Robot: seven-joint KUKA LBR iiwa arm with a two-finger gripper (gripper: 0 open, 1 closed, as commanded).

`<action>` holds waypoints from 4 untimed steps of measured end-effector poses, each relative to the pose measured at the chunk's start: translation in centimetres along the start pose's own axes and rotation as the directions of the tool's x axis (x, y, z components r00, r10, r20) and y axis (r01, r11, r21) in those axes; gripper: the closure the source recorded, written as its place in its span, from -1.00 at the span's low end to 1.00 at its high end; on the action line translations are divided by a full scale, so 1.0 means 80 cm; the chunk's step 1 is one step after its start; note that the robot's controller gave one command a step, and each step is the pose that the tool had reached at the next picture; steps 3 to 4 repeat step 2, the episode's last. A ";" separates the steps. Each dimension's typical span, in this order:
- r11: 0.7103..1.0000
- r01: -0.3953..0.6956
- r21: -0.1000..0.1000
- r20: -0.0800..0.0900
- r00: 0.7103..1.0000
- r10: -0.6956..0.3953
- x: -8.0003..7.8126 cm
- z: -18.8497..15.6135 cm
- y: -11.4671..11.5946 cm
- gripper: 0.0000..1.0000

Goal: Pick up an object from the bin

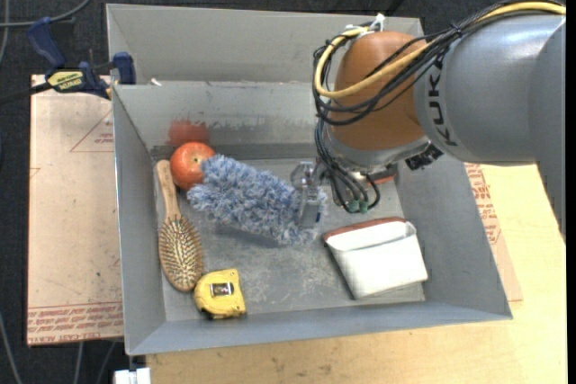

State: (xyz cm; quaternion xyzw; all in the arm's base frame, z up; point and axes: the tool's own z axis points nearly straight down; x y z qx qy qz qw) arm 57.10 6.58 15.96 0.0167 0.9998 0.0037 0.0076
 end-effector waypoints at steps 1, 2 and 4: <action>1.000 0.000 0.000 0.000 1.000 0.000 0.000 0.000 0.000 1.00; 1.000 -0.007 0.000 -0.006 1.000 0.007 -0.003 -0.056 -0.003 1.00; 1.000 -0.007 0.000 -0.006 1.000 0.007 -0.003 -0.056 -0.003 1.00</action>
Offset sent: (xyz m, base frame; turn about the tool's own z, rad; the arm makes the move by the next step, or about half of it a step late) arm 0.0071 -0.0078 0.1115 0.0204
